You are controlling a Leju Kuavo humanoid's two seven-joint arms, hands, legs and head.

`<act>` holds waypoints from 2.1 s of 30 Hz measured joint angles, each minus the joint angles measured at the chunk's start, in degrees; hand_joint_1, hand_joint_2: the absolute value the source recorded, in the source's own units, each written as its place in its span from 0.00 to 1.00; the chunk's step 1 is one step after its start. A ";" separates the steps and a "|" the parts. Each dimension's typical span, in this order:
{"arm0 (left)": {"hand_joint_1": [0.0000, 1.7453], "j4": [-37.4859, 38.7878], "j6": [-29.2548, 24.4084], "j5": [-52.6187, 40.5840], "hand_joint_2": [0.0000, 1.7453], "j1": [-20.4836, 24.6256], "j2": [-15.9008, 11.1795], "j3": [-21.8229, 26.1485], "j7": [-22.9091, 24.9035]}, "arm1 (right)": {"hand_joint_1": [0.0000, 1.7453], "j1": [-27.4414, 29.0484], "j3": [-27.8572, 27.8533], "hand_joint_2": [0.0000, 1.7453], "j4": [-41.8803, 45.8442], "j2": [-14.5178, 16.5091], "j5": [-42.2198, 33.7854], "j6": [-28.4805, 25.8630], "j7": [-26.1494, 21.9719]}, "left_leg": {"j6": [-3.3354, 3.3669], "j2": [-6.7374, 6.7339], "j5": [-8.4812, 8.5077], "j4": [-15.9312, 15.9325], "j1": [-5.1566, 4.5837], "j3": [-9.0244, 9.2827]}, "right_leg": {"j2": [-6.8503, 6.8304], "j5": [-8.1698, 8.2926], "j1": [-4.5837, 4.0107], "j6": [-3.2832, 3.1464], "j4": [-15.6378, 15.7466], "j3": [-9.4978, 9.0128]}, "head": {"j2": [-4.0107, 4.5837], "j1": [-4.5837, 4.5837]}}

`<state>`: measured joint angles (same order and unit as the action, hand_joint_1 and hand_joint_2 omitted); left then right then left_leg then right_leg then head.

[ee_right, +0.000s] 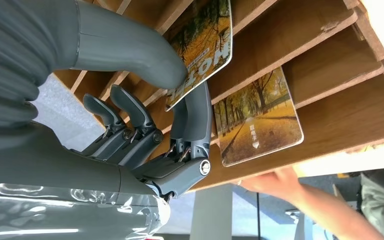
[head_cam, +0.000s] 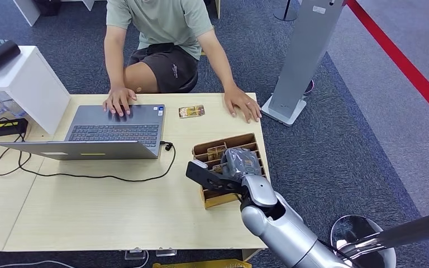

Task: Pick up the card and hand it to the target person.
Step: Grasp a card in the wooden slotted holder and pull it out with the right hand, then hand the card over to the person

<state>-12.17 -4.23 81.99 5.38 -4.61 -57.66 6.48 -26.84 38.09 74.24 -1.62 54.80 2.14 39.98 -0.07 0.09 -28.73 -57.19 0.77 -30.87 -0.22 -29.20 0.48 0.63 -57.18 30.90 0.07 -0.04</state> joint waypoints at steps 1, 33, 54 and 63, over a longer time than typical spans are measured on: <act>0.00 0.00 0.01 0.01 0.00 0.00 0.00 -0.01 -0.03 | 0.94 -0.34 0.02 1.00 0.18 -0.09 -0.03 -0.01 0.01 | 0.00 0.00 0.00 0.00 0.00 0.00 | 0.01 0.00 0.00 0.00 0.00 0.00 | 0.00 0.00; 0.00 0.00 1.25 -0.28 0.00 0.95 0.15 -3.31 -0.56 | 0.94 -33.08 6.00 1.00 -41.65 10.45 -15.76 -13.86 -18.47 | -0.08 0.04 0.16 0.00 0.00 -0.14 | -0.08 0.07 0.00 -0.04 -0.09 0.13 | 0.00 0.00; 0.00 0.02 1.84 0.03 0.00 0.82 -0.10 -5.43 -0.75 | 0.00 -34.46 5.96 1.00 -46.91 9.34 -17.25 -18.31 -20.39 | -0.08 0.02 0.16 -0.02 0.00 -0.12 | -0.05 0.08 0.00 -0.03 -0.09 0.15 | 0.00 -0.02; 0.00 0.14 0.88 2.90 0.00 0.48 -0.29 -5.44 -0.78 | 0.00 -35.01 3.93 1.00 -28.24 2.75 -18.91 -18.21 -15.09 | -0.07 0.02 0.17 -0.05 -0.01 -0.09 | -0.05 0.09 0.00 -0.02 -0.08 0.18 | 0.00 0.01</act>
<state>-12.03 -3.35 84.89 5.85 -4.91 -63.10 5.70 -61.84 42.02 46.00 1.13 35.88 -16.06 24.88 -0.14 0.11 -28.56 -57.24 0.76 -30.96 -0.27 -29.11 0.49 0.62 -57.26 31.08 0.07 -0.04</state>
